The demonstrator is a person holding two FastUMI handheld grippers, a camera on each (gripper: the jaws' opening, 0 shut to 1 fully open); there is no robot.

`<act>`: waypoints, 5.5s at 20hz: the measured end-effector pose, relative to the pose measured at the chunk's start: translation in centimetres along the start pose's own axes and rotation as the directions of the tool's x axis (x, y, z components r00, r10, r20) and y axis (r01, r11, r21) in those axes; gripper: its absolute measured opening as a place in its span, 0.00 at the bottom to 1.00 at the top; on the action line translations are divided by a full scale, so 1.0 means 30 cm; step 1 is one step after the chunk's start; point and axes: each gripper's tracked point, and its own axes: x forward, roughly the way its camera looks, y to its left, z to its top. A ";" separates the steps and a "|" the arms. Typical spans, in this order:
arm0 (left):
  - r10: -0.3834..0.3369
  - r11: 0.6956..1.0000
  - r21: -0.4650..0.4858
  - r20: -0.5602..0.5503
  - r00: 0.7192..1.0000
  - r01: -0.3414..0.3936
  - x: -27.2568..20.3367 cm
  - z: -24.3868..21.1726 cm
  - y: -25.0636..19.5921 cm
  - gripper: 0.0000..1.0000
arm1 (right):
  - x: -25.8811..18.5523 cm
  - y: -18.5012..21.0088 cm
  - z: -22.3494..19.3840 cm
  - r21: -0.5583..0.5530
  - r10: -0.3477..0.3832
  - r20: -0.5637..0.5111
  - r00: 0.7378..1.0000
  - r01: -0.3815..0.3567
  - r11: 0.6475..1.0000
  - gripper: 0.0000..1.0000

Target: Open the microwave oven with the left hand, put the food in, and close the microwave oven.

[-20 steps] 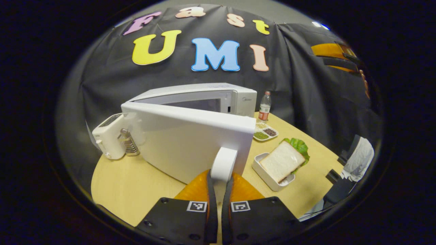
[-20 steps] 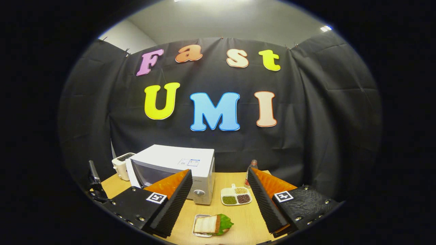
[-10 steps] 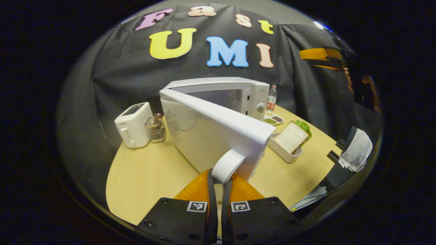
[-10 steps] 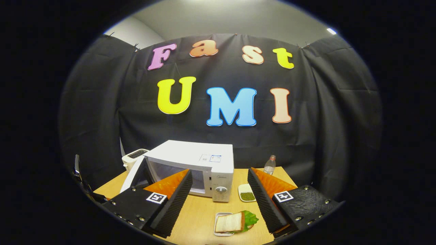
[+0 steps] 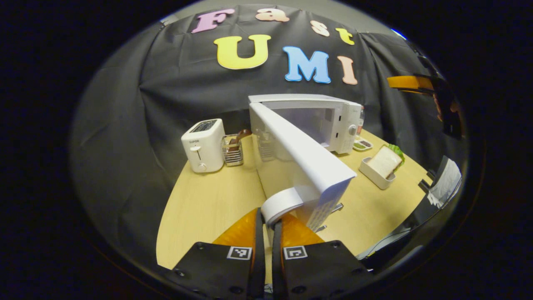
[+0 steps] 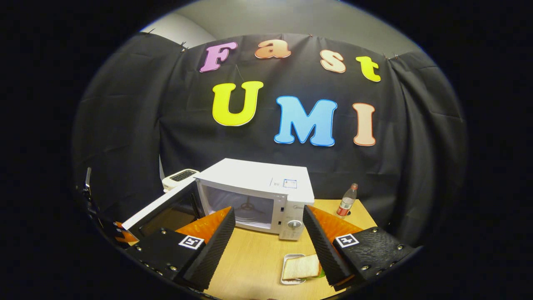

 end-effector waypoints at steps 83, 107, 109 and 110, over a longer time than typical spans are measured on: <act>0.148 0.987 -0.132 0.550 0.822 -0.089 -0.439 0.926 0.182 0.96 | 0.516 0.337 -0.239 0.987 0.335 0.030 0.942 -0.081 0.142 0.28; 0.286 0.950 -0.234 0.391 0.875 -0.205 -0.333 0.771 0.561 0.97 | 1.262 0.408 -0.431 0.983 -0.135 -0.185 0.973 0.186 -0.007 0.29; 0.283 0.952 -0.223 0.390 0.876 -0.209 -0.330 0.764 0.565 0.97 | 1.269 0.407 -0.422 0.977 -0.154 -0.197 0.968 0.206 0.047 0.36; 0.279 0.954 -0.220 0.390 0.877 -0.206 -0.328 0.765 0.563 0.97 | 1.262 0.413 -0.427 0.971 -0.152 -0.214 0.965 0.228 0.075 0.42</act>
